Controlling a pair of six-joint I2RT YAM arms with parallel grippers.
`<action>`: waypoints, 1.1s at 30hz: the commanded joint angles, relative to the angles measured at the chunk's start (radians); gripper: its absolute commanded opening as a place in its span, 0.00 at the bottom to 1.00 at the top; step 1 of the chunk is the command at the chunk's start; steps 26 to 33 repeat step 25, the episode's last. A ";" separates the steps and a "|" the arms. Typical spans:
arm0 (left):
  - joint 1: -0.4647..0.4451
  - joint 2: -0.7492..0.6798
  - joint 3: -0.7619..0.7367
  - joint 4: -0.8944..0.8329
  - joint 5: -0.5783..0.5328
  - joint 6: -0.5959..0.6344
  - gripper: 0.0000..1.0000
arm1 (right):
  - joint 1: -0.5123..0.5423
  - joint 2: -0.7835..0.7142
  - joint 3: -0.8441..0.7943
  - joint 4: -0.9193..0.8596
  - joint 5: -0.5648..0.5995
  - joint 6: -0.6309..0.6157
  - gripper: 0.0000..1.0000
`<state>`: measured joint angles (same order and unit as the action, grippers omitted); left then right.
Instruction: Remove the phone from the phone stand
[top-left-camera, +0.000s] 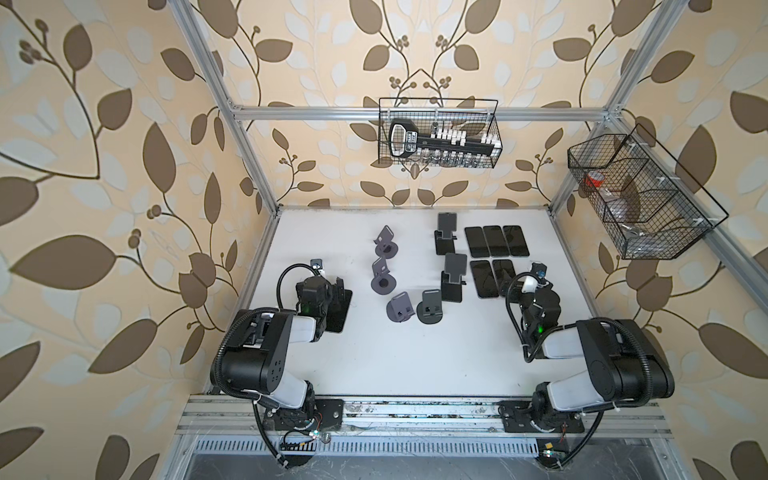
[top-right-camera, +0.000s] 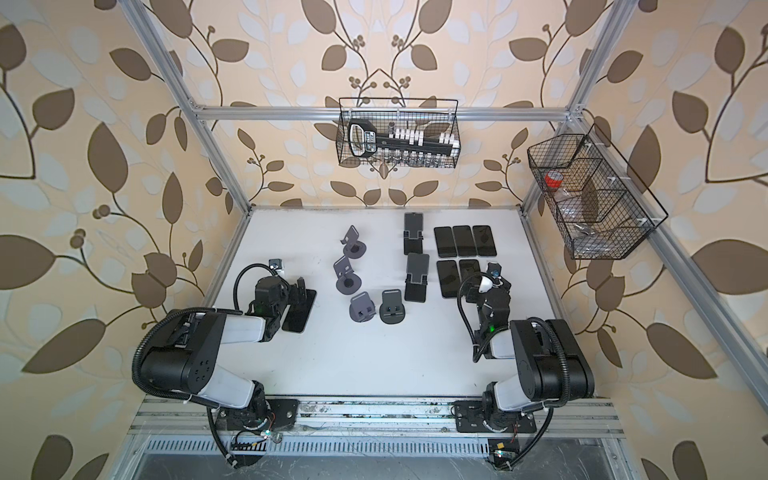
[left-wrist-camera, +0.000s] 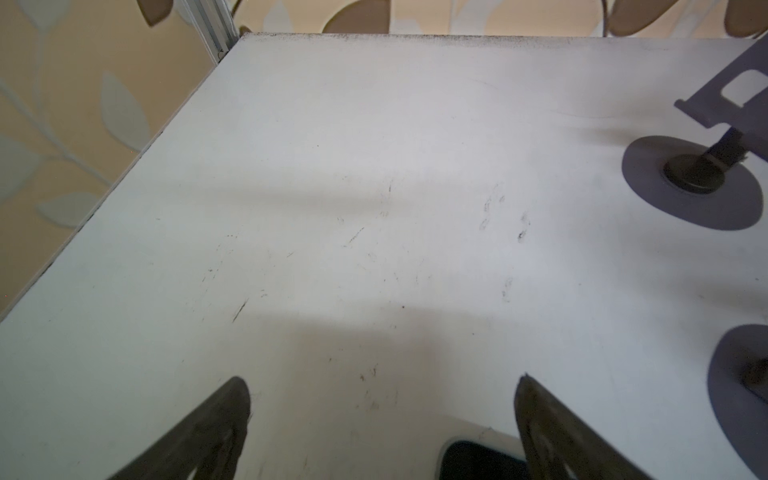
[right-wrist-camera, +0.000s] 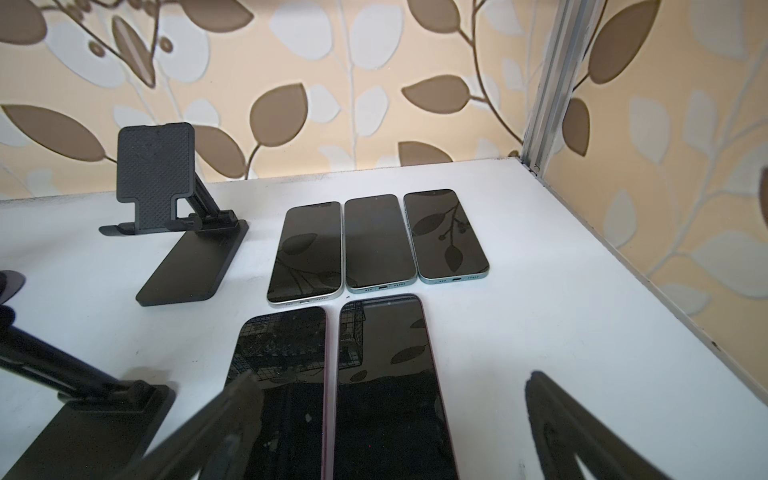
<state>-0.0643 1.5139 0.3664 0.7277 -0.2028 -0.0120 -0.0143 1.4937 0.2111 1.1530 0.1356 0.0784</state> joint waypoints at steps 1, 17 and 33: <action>0.006 -0.017 0.009 0.032 -0.010 -0.018 0.99 | -0.001 -0.001 0.005 0.003 0.012 0.011 1.00; 0.000 -0.009 0.012 0.036 -0.017 -0.017 0.99 | 0.003 0.000 0.008 0.003 0.019 0.008 1.00; 0.000 -0.012 0.007 0.042 -0.020 -0.016 0.99 | 0.002 0.000 0.007 0.003 0.019 0.008 1.00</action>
